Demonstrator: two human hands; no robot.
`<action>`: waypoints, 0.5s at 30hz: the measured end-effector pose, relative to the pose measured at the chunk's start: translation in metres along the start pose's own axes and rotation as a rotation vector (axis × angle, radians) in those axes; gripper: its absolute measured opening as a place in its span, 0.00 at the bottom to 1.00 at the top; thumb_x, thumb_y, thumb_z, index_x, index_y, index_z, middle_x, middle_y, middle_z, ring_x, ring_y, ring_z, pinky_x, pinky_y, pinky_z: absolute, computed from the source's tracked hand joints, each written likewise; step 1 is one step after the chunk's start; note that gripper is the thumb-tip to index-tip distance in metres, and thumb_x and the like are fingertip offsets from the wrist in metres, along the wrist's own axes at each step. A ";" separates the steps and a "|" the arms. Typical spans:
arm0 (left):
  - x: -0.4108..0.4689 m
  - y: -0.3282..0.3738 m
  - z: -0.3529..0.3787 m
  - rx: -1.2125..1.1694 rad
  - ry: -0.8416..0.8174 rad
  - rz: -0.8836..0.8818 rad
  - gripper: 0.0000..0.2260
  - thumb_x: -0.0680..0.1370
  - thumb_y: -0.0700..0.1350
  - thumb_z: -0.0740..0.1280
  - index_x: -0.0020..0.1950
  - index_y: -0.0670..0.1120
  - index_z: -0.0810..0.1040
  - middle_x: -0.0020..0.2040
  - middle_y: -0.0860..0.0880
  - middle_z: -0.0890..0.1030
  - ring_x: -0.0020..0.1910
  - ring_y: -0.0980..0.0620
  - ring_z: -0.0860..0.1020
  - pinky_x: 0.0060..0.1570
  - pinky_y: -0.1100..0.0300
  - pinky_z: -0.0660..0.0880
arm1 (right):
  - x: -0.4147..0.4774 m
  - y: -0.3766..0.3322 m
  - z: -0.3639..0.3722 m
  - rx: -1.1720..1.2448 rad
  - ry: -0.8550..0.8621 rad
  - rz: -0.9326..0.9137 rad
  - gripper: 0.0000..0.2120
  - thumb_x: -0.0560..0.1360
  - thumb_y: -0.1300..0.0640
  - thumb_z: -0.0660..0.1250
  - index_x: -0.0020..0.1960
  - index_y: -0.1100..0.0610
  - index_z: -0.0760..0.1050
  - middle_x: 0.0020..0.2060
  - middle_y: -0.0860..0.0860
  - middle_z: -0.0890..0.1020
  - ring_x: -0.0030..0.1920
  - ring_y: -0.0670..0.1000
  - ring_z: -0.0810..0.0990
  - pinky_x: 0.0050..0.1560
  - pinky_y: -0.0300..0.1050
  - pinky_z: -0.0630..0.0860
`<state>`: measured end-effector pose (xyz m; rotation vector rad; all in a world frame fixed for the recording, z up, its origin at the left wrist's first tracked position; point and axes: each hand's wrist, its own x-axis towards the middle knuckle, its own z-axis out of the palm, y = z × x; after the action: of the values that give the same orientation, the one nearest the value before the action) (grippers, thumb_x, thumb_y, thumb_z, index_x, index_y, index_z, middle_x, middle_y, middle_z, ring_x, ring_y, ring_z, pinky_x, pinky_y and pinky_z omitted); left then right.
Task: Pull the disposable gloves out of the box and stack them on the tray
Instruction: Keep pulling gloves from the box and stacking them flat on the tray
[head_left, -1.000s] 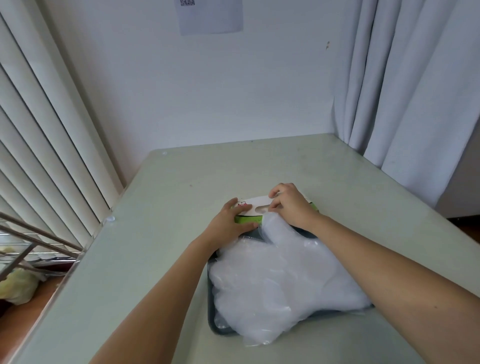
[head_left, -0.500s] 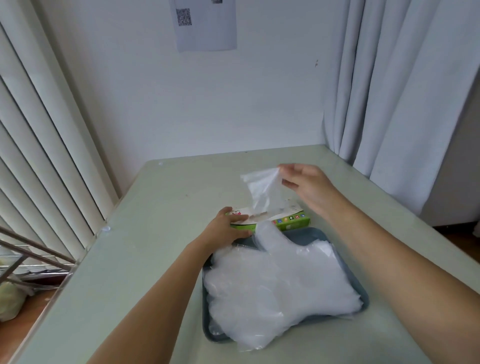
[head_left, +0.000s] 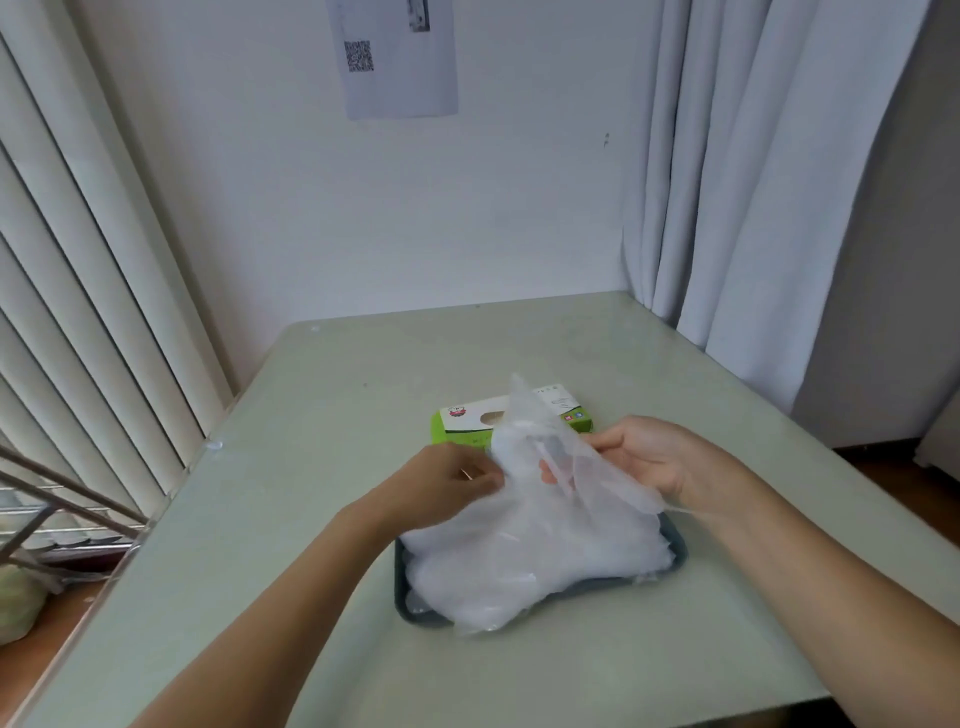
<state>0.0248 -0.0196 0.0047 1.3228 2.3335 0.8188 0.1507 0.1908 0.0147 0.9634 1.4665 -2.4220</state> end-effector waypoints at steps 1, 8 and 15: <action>-0.005 0.002 0.004 0.023 -0.038 -0.003 0.06 0.78 0.51 0.67 0.50 0.52 0.81 0.44 0.61 0.80 0.41 0.67 0.75 0.48 0.70 0.70 | 0.001 0.004 0.000 -0.032 -0.003 0.023 0.13 0.79 0.61 0.58 0.56 0.66 0.77 0.49 0.60 0.83 0.43 0.56 0.84 0.44 0.50 0.81; -0.035 0.029 0.029 0.211 -0.276 -0.087 0.24 0.70 0.63 0.71 0.62 0.56 0.73 0.57 0.56 0.77 0.56 0.55 0.75 0.53 0.62 0.70 | 0.013 0.023 -0.004 -0.077 0.000 0.001 0.11 0.80 0.63 0.56 0.55 0.66 0.75 0.46 0.60 0.81 0.45 0.57 0.82 0.48 0.52 0.80; -0.069 0.041 0.015 0.113 -0.429 0.040 0.11 0.73 0.57 0.72 0.48 0.51 0.82 0.47 0.56 0.82 0.49 0.58 0.77 0.52 0.63 0.72 | 0.010 0.027 -0.006 -0.028 -0.024 -0.027 0.12 0.80 0.64 0.54 0.52 0.66 0.76 0.44 0.60 0.82 0.41 0.57 0.83 0.43 0.52 0.81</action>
<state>0.0955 -0.0577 0.0199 1.4304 2.0411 0.3679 0.1572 0.1835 -0.0136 0.9117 1.5112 -2.4159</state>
